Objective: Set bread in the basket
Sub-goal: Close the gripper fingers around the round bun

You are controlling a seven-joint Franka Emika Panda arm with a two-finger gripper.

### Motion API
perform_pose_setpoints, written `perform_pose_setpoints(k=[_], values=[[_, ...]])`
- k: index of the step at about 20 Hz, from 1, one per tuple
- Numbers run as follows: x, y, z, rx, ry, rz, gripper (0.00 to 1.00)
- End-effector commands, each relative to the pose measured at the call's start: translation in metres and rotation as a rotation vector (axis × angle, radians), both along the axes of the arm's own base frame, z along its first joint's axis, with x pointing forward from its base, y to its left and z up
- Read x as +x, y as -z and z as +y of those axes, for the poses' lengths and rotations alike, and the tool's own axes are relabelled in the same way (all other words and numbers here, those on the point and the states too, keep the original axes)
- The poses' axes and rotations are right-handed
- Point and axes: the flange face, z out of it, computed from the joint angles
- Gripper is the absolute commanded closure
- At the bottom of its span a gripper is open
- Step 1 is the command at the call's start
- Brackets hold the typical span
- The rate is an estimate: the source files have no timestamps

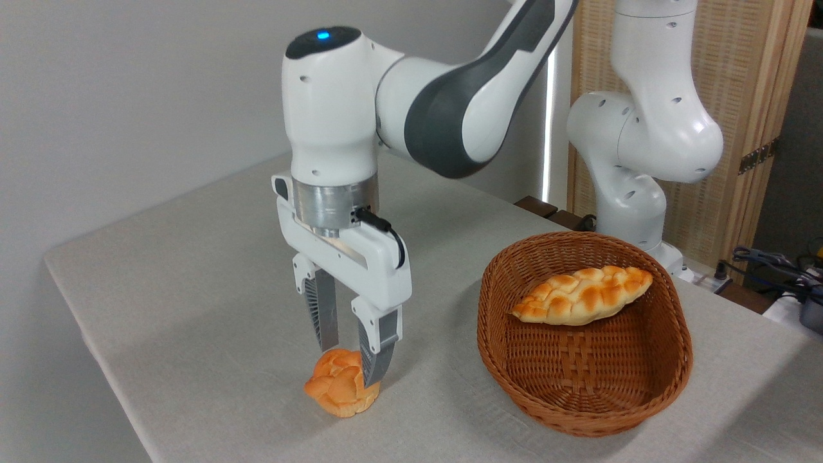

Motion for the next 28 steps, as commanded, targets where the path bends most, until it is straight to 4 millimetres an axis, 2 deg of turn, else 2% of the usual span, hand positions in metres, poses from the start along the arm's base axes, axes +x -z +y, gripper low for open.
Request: perform_pose_setpoints(k=[1,6,8,10,13,15,16,20,28], values=[[0.001,0.011,-0.006,-0.007,0.018,-0.022,0.0],[0.001,0.026,-0.007,-0.006,0.021,0.006,0.0],[0.0,0.027,-0.007,-0.006,0.021,0.011,0.07],[0.0,0.027,-0.007,-0.006,0.019,0.011,0.28],[0.0,0.027,-0.007,-0.006,0.02,0.012,0.71],[0.0,0.027,-0.006,-0.006,0.018,0.014,0.8],[0.0,0.027,-0.005,-0.006,0.017,0.014,0.88],[0.0,0.027,-0.005,-0.006,0.018,0.015,0.98],[0.0,0.022,-0.004,-0.006,0.017,0.009,1.0]])
